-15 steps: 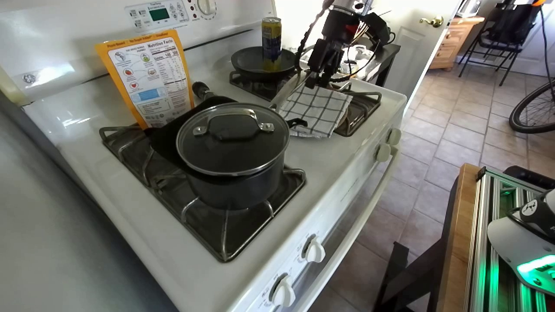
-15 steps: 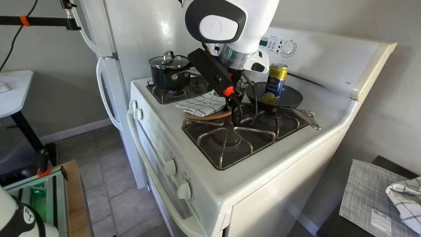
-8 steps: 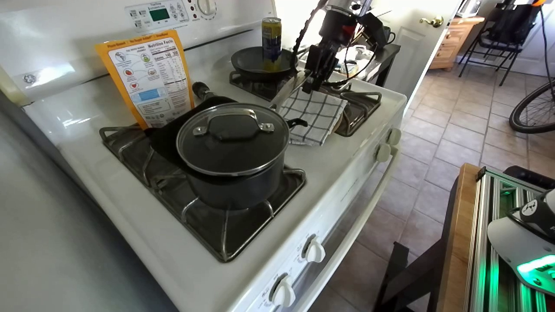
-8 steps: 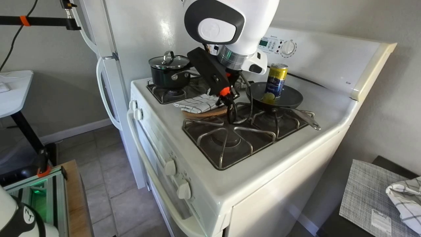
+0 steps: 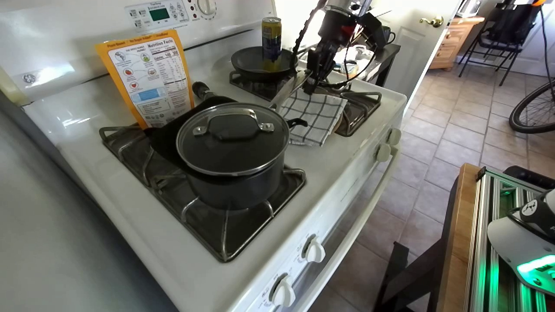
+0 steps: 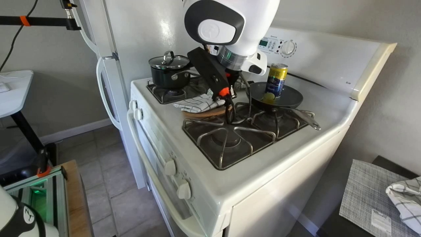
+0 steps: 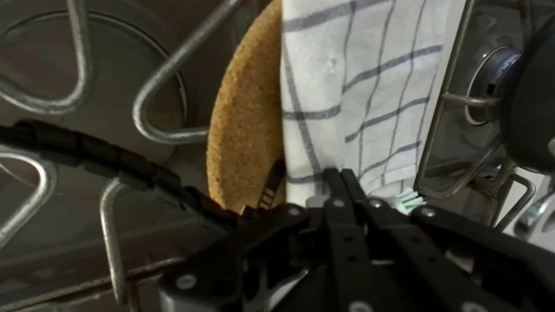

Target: Put the white towel on top of the pot

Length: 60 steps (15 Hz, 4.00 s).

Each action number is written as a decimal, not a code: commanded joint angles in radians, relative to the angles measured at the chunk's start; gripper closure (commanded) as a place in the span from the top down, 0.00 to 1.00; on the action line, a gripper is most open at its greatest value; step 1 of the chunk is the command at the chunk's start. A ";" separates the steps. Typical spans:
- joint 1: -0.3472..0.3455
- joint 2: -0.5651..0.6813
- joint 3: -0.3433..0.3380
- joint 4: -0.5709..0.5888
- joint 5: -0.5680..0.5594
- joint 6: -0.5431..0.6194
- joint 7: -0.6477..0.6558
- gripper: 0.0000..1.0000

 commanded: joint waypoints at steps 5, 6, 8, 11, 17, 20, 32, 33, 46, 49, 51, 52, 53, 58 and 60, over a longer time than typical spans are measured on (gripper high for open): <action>-0.010 -0.041 0.008 -0.015 -0.112 -0.005 0.021 0.00; -0.010 -0.050 0.008 -0.016 -0.127 -0.002 0.024 0.06; -0.006 -0.060 0.009 -0.018 -0.138 0.006 0.019 0.31; 0.003 -0.070 0.015 -0.031 -0.128 0.023 0.016 0.45; 0.013 -0.061 0.031 -0.062 -0.150 0.081 0.031 0.91; 0.008 -0.066 0.028 -0.069 -0.162 0.111 0.038 1.00; 0.034 -0.077 0.063 -0.100 -0.162 0.118 0.054 1.00; 0.039 -0.075 0.066 -0.107 -0.179 0.132 0.068 0.99; 0.060 -0.067 0.071 -0.151 -0.555 0.278 0.337 0.00; 0.060 -0.072 0.073 -0.148 -0.551 0.280 0.364 0.00; 0.055 -0.084 0.069 -0.139 -0.517 0.259 0.354 0.02; 0.048 -0.099 0.064 -0.131 -0.470 0.244 0.327 0.02; 0.043 -0.114 0.058 -0.126 -0.441 0.235 0.314 0.02; 0.018 -0.207 0.008 -0.095 -0.365 0.208 0.257 0.02; 0.014 -0.242 -0.010 -0.076 -0.372 0.198 0.251 0.02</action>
